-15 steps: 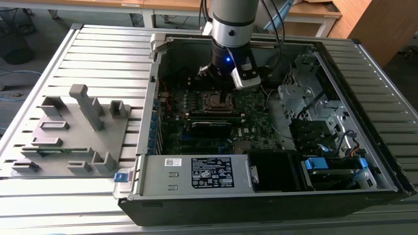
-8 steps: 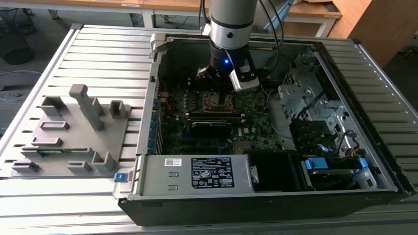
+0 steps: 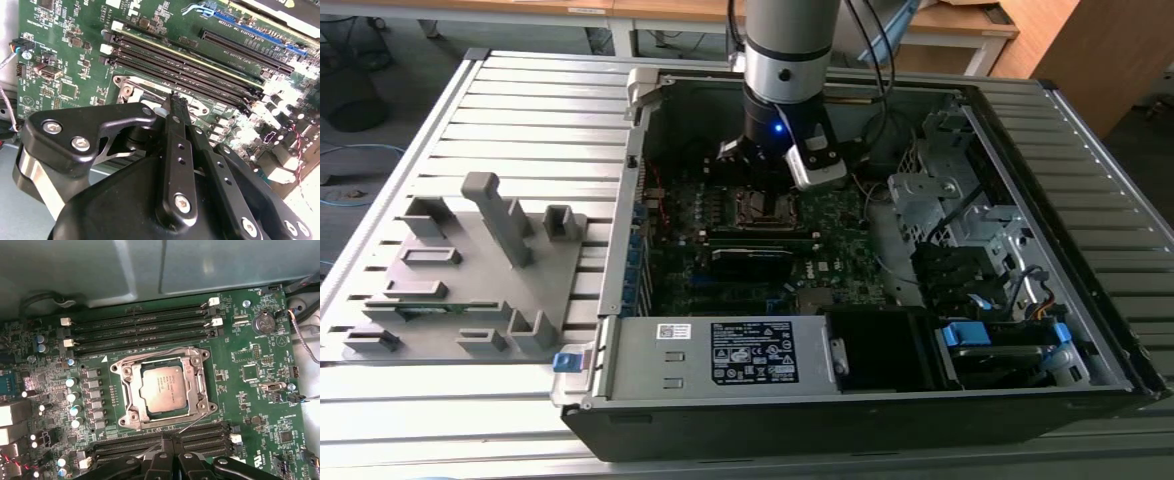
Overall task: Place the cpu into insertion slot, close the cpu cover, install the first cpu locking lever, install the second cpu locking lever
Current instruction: 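Install the second cpu locking lever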
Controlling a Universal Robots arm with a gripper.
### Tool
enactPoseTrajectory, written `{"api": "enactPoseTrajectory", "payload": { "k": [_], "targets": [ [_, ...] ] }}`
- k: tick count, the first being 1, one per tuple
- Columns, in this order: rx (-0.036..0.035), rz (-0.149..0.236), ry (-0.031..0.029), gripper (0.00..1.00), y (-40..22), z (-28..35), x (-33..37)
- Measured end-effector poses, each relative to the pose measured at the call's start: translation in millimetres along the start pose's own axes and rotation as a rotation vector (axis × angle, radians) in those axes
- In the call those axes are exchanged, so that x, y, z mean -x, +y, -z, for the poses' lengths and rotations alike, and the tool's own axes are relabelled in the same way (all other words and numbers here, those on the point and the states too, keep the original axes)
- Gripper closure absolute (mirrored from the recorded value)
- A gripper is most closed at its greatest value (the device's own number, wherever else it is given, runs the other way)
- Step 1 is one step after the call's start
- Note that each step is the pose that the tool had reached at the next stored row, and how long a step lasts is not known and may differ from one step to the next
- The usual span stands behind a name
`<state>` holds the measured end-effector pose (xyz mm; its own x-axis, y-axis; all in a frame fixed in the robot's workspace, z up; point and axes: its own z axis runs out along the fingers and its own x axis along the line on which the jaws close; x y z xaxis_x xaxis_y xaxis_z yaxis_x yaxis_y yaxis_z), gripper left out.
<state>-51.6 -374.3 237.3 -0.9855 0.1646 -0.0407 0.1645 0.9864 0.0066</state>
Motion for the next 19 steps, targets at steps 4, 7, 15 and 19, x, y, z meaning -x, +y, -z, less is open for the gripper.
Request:
{"api": "enactPoseTrajectory", "payload": {
  "k": [4,7,15,19],
  "targets": [
    [0.0004,0.014,0.0002,0.89,-0.3,-1.3,-0.9],
    [0.0005,0.014,0.0001,0.89,-0.3,-1.3,-0.9],
    [0.0013,0.033,0.0002,0.89,-0.8,-4.1,-3.1],
    [0.0019,0.048,0.0003,0.89,-1.5,-7.3,-7.3]
  ]
}}
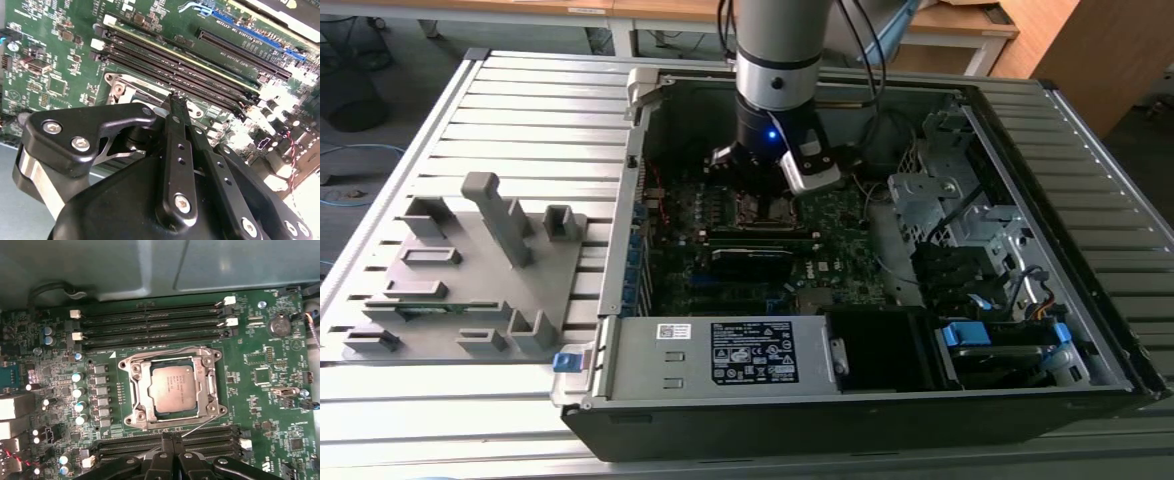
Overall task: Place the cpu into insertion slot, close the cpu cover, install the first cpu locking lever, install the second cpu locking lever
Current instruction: 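Install the second cpu locking lever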
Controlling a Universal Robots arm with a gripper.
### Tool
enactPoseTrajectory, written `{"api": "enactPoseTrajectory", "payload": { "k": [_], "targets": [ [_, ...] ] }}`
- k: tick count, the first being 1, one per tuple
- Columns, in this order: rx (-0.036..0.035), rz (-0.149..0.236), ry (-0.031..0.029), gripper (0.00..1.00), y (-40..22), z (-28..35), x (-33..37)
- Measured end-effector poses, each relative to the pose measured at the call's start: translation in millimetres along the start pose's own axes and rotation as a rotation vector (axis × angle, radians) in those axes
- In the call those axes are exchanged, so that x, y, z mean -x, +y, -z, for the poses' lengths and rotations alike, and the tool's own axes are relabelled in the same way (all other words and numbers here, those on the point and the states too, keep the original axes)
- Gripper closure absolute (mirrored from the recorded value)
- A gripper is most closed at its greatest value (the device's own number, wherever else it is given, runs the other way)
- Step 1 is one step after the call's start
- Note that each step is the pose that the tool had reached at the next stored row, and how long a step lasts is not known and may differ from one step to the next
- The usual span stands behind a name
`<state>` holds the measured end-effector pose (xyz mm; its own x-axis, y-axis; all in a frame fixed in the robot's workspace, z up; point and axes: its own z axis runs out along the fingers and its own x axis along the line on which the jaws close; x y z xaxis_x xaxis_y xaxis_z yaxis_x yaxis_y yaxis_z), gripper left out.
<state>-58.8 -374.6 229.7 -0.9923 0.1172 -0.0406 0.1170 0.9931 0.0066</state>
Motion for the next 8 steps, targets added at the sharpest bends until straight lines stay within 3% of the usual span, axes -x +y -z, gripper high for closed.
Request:
{"api": "enactPoseTrajectory", "payload": {
  "k": [8],
  "targets": [
    [-0.0009,0.014,-0.0001,0.89,-0.2,-1.2,-1.7]
  ]
}}
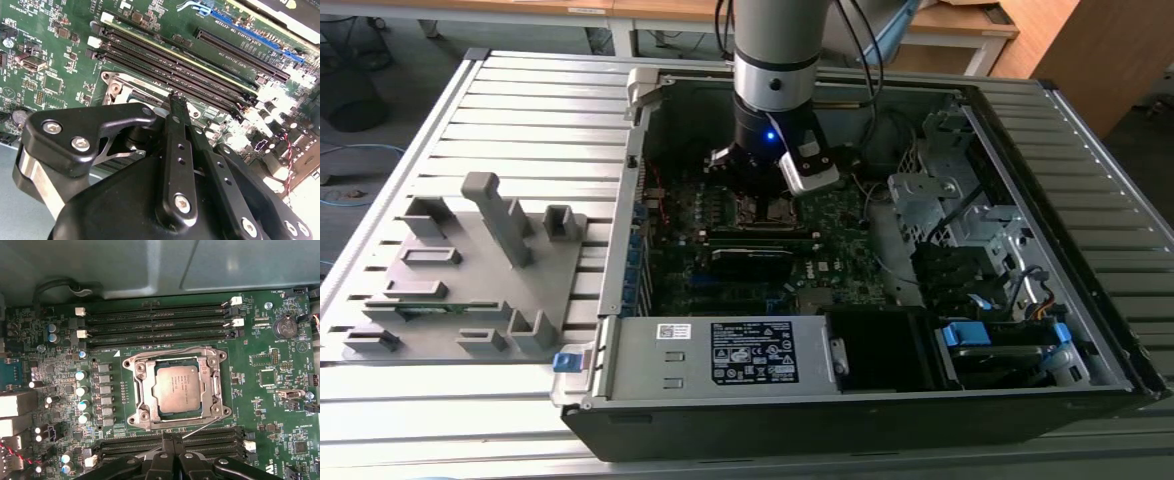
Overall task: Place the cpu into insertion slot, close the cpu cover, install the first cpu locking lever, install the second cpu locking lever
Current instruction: 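Install the second cpu locking lever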
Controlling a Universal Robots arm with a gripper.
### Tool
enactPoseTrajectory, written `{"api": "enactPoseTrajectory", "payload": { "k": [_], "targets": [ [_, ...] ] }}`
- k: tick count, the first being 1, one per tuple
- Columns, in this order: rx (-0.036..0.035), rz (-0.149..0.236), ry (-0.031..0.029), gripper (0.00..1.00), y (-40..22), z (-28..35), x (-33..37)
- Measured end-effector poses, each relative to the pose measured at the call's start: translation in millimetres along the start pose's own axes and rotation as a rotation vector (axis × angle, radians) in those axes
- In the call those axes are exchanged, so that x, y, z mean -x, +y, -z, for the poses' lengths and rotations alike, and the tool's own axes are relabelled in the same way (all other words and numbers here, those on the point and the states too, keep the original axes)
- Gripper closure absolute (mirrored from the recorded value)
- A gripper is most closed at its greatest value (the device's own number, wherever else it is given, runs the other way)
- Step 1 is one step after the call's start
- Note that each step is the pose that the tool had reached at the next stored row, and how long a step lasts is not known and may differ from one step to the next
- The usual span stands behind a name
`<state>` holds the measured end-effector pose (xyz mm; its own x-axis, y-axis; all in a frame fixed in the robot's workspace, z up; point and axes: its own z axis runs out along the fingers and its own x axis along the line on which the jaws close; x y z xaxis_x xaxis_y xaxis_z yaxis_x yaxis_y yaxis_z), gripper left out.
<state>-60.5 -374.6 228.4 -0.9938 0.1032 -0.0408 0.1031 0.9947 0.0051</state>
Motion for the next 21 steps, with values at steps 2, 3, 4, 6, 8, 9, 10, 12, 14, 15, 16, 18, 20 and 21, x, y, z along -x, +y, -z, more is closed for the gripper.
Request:
{"api": "enactPoseTrajectory", "payload": {
  "k": [2,3,4,6,8,9,10,12,14,15,16,18,20,21],
  "targets": [
    [0.0000,0.000,0.0000,0.89,0.0,0.0,0.0],
    [0.0001,0.000,0.0000,0.89,0.0,0.0,0.0],
    [0.0001,0.000,0.0000,0.89,0.0,-0.2,0.0],
    [0.0004,0.000,-0.0002,0.89,0.0,-1.5,-0.1],
    [0.0002,0.000,0.0000,0.89,-0.2,-3.1,-0.6],
    [0.0002,0.000,0.0000,0.89,-0.2,-3.7,-0.8],
    [0.0000,0.000,0.0000,0.89,-0.3,-4.1,-0.9],
    [-0.0002,0.001,0.0001,0.89,-0.4,-4.3,-1.0],
    [0.0000,0.000,0.0001,0.89,-0.3,-4.4,-1.0],
    [0.0001,0.000,0.0000,0.89,-0.3,-4.5,-1.0],
    [0.0002,0.000,0.0000,0.89,-0.3,-4.7,-1.1],
    [0.0002,0.000,-0.0001,0.89,-0.4,-5.3,-1.6],
    [-0.0001,0.000,0.0000,0.89,-0.4,-5.5,-1.7],
    [-0.0002,0.001,0.0000,0.89,-0.4,-5.5,-1.7]
  ]
}}
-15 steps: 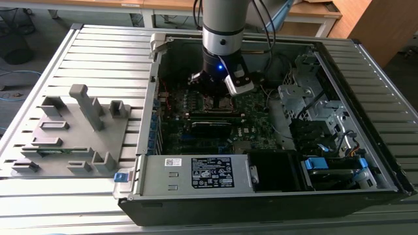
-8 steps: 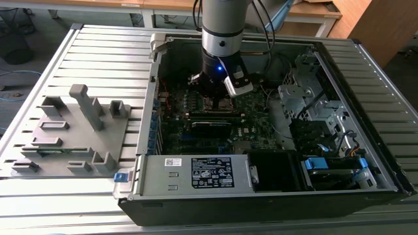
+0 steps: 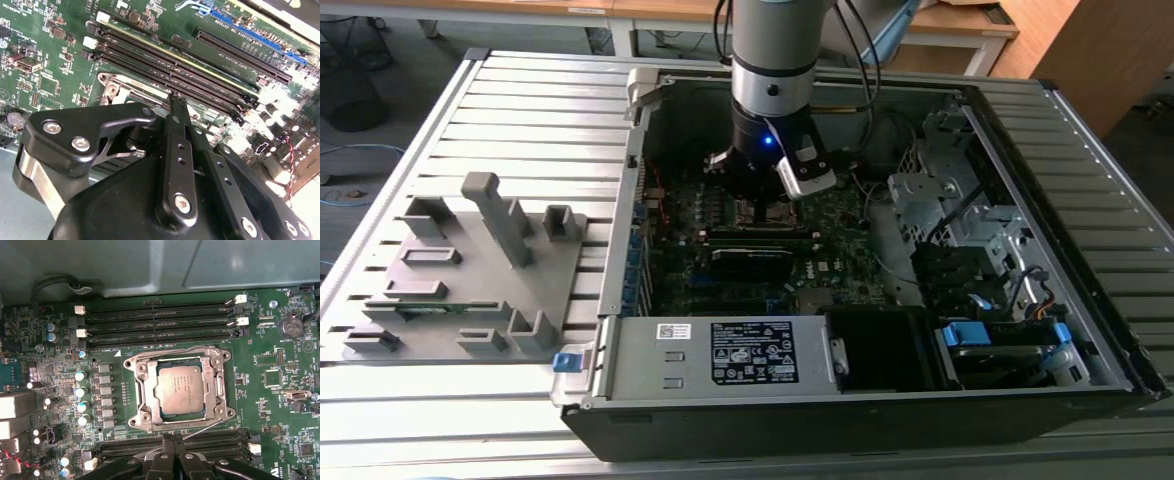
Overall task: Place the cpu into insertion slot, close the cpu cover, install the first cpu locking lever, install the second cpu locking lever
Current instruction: 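Install the second cpu locking lever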
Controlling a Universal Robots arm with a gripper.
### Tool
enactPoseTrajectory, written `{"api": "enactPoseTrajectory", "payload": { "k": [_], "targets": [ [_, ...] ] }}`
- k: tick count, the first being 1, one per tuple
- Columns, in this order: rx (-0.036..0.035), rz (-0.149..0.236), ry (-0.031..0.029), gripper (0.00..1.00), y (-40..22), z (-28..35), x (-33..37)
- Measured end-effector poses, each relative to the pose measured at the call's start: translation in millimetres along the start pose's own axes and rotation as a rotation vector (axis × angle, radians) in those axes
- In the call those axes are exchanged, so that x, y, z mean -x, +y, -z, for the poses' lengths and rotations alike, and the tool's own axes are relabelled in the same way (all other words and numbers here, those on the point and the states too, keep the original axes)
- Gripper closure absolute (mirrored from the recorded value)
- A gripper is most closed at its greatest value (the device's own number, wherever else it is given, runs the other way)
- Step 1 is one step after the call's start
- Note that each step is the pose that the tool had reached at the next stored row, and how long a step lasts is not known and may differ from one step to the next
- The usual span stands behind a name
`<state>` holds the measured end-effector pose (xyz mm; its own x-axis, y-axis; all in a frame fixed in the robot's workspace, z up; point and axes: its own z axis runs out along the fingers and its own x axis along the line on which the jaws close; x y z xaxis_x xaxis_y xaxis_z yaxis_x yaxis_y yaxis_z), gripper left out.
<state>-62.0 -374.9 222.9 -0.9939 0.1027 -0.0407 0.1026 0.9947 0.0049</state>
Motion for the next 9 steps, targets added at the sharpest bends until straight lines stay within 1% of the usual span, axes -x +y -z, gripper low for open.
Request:
{"api": "enactPoseTrajectory", "payload": {
  "k": [9],
  "targets": [
    [0.0002,0.000,0.0000,0.89,0.0,-0.9,-0.6]
  ]
}}
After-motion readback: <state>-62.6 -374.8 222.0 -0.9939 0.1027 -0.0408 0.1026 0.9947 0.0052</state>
